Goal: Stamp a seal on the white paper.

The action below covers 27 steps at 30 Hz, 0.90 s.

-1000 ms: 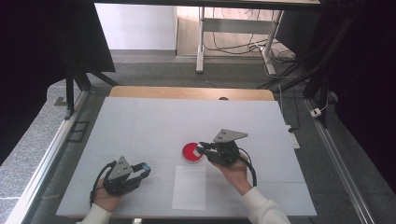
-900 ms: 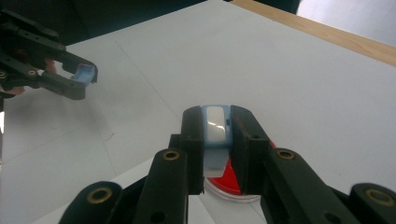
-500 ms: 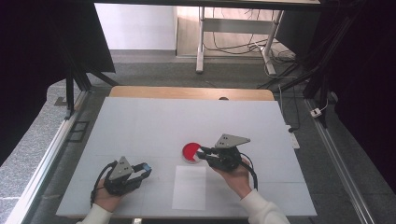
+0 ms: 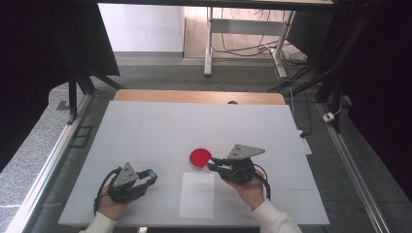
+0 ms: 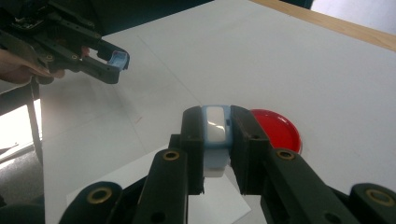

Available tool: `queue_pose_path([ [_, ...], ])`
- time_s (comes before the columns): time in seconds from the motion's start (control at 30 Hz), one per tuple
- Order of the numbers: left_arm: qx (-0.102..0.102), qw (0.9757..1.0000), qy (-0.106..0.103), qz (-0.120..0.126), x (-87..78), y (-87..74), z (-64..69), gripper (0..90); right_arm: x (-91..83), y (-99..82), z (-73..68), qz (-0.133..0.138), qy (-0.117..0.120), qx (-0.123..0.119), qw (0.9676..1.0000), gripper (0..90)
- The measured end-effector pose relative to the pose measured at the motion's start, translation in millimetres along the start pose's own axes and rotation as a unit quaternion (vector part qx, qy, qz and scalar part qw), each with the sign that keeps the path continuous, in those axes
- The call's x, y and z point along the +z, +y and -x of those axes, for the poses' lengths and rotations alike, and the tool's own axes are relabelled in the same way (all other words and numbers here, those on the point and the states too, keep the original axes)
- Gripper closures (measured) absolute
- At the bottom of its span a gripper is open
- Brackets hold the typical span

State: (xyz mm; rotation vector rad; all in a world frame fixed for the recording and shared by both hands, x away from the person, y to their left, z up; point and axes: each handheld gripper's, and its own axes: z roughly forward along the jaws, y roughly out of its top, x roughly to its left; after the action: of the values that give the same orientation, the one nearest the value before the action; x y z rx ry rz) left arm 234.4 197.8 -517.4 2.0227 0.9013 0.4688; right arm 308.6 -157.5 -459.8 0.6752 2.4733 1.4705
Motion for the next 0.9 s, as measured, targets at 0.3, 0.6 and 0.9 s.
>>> queue_pose_path([
  [0.3, 0.001, 1.0, 0.0, -0.001, 0.7, 0.4, 0.4, 65.4, -9.4, -8.5, -6.6, -0.002, 0.012, 0.003, 0.9999, 75.5],
  [0.6, 0.001, 1.0, 0.0, -0.001, 0.7, 0.1, 0.1, 65.4, -7.0, -8.4, -16.1, -0.004, 0.023, -0.004, 0.9997, 75.4],
  [0.9, 0.0, 1.0, 0.001, 0.001, 0.0, 0.4, 0.5, 65.4, -1.4, -12.5, -25.0, -0.017, 0.03, -0.015, 0.9993, 75.4],
])
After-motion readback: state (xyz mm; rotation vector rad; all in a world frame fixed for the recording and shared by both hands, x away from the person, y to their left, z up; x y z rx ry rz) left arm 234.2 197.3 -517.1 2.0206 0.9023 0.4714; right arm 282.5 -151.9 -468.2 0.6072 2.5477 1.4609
